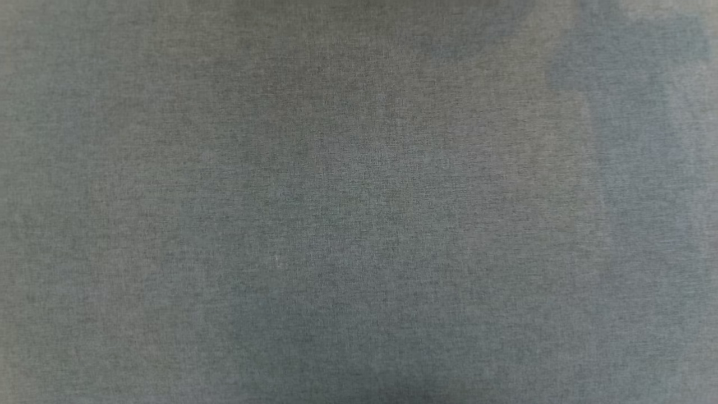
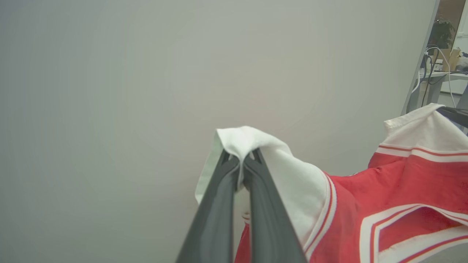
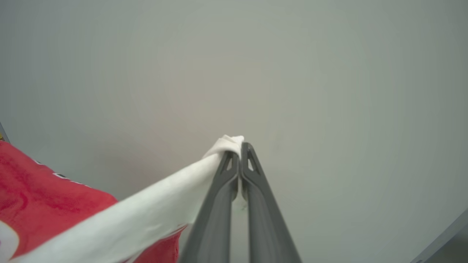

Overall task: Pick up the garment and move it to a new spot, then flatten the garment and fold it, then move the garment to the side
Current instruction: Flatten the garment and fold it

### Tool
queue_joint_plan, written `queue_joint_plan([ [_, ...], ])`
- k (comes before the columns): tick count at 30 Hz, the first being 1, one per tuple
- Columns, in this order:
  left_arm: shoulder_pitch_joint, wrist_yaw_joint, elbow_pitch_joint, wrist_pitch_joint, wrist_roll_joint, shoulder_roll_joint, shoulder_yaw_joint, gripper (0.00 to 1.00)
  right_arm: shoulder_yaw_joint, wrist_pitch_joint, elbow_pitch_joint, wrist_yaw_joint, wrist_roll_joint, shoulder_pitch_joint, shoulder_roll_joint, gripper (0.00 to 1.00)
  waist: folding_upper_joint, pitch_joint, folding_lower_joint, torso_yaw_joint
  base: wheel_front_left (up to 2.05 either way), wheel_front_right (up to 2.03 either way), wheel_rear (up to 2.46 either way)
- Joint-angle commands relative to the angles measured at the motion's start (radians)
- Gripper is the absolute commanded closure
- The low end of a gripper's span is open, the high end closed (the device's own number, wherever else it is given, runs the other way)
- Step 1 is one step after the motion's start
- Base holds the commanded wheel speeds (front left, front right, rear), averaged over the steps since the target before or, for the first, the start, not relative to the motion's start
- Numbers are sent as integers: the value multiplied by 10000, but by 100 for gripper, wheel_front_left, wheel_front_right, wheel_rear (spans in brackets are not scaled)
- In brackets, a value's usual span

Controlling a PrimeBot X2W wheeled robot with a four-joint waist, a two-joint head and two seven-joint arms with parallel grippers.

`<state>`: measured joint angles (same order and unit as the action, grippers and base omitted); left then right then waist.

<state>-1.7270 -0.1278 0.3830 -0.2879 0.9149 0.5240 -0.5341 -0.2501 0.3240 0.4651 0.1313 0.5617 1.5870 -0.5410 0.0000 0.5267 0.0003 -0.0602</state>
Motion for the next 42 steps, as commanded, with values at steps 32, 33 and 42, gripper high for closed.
queue_joint_plan([
  [32,8361,158,803,4230,2089,1628,-2499,100,-3602,-3804,1405,-6,1996,-6865,-10,100,0,-2810,-3,184,0,0,0],
  [33,8700,241,710,4303,2137,1712,-2523,100,-3715,-3849,1332,-6,2047,-7180,-75,100,0,-2938,-3,180,0,0,0],
  [42,12405,1448,-1391,4502,2847,2647,-3030,100,-4109,-4170,410,-6,2815,-10453,-711,100,0,-4146,-3,93,0,0,0],
])
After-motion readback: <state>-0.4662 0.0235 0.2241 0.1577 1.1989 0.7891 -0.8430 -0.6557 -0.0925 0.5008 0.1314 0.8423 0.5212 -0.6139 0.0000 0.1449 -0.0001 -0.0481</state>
